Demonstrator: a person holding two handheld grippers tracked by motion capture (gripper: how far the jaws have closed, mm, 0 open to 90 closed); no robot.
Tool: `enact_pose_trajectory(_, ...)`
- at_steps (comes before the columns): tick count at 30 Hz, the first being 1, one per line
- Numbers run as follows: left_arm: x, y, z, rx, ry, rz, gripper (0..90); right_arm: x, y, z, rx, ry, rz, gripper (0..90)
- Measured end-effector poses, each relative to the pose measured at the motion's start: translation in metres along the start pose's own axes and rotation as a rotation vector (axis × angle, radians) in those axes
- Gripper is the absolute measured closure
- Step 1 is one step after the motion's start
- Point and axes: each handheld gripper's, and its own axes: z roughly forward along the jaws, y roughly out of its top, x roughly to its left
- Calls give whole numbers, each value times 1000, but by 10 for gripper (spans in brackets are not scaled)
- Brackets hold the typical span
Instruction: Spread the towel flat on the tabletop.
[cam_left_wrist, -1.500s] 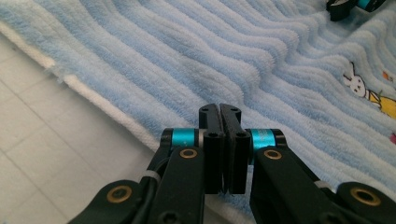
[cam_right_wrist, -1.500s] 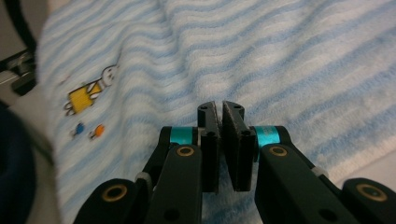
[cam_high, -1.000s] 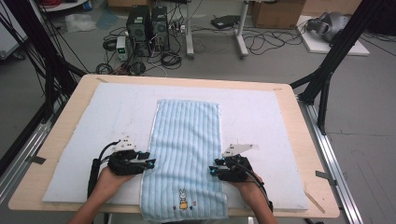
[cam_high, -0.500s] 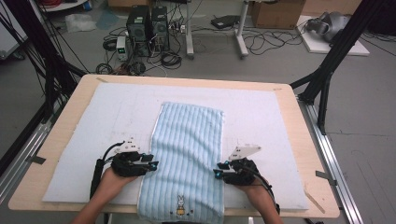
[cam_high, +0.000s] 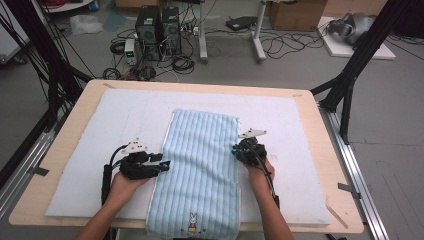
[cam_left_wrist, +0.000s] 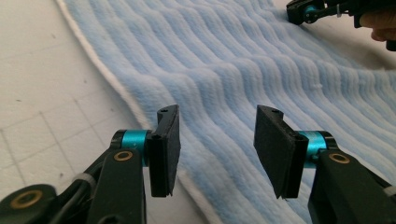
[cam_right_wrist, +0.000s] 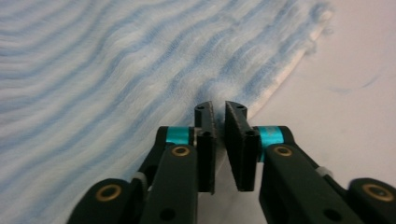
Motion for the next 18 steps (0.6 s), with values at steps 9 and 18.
enact_pose_trajectory(9, 22, 17, 7, -54, 62, -22, 465, -19, 5, 0, -101, -39, 92, 624)
enact_pose_trajectory(18, 50, 37, 28, -79, 122, -77, 467, -52, 29, 14, -124, -34, 135, 598)
